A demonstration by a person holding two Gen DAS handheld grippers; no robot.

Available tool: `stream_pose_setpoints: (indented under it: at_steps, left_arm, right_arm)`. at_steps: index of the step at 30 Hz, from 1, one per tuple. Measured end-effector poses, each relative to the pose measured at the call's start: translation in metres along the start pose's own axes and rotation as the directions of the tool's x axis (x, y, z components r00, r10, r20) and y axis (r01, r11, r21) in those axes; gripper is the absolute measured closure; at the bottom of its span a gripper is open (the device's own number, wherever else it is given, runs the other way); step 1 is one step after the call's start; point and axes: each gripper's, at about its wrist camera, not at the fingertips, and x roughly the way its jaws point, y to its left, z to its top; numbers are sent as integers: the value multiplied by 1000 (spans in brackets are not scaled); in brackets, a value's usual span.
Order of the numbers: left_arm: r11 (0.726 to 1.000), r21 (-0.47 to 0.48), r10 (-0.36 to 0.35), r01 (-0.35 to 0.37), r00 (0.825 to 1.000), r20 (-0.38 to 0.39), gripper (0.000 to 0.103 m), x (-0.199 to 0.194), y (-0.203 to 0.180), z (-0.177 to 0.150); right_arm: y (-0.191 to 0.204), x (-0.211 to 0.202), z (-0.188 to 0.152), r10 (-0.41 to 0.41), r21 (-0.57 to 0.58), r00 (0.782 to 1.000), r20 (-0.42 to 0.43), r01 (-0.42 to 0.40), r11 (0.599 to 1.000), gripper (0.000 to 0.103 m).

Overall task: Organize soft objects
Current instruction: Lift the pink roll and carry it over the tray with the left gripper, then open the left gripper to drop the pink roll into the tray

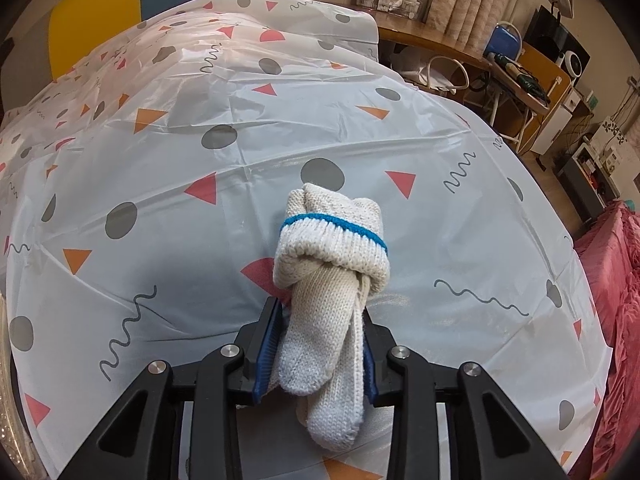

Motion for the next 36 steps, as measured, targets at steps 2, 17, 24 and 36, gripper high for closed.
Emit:
stream_pose_setpoints:
  at_steps: [2,17,24,36]
  left_arm:
    - [1000,11,5,-5,1000,20,69,-4,-2,-1]
    - [999,31,9,-10,999,34,69,-5,-5,5]
    - [999,43,22,-21,1000,-15,69,16,-8,3]
    - [996,-83,-54,38,979,-198,66,90,17,39]
  right_arm:
    - [2,0,-1,-8,-13,1000,5,8,1000,69]
    - [9,0,-1,-21,-58,1000,18,22,998,78]
    - [10,1,0,-20,-63,1000,19,21,998,78]
    - [10,0,0,-19,-69,1000,19,20,997,79]
